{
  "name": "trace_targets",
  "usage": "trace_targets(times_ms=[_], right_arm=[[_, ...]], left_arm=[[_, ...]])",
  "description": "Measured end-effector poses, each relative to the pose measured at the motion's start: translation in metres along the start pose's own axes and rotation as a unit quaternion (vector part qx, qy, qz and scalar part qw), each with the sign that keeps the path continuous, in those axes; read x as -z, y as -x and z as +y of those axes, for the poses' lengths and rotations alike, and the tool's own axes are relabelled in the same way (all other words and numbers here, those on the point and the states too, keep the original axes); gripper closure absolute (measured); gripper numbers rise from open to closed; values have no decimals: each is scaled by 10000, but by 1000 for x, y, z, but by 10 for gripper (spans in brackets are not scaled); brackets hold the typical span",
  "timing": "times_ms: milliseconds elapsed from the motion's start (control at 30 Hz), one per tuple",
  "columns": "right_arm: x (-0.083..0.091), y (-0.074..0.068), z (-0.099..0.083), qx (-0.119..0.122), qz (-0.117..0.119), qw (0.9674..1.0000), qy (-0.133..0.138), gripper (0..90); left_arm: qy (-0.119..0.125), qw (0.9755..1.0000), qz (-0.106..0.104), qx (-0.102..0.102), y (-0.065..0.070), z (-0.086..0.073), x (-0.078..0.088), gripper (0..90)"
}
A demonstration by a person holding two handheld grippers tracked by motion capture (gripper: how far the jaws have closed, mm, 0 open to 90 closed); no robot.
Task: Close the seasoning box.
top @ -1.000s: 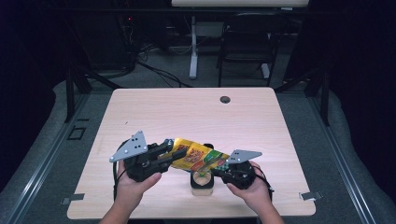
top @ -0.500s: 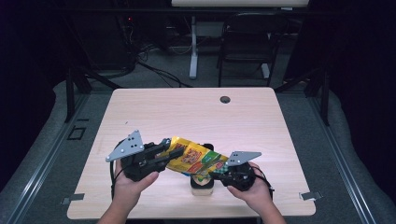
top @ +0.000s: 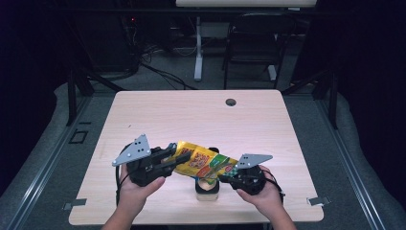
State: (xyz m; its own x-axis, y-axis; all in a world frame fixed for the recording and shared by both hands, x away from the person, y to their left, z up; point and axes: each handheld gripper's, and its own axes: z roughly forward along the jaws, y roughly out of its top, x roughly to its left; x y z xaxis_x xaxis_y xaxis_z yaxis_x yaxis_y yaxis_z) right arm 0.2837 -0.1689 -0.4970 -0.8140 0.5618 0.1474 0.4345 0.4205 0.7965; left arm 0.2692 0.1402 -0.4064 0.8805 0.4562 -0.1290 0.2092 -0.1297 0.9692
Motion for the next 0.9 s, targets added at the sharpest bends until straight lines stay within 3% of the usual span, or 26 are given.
trace_targets(times_ms=[900], right_arm=[[-15, -11, 2, 20, 1, 10000, -22, 856]], left_arm=[[-17, 9998, 173, 49, -8, -9, 12, 727]])
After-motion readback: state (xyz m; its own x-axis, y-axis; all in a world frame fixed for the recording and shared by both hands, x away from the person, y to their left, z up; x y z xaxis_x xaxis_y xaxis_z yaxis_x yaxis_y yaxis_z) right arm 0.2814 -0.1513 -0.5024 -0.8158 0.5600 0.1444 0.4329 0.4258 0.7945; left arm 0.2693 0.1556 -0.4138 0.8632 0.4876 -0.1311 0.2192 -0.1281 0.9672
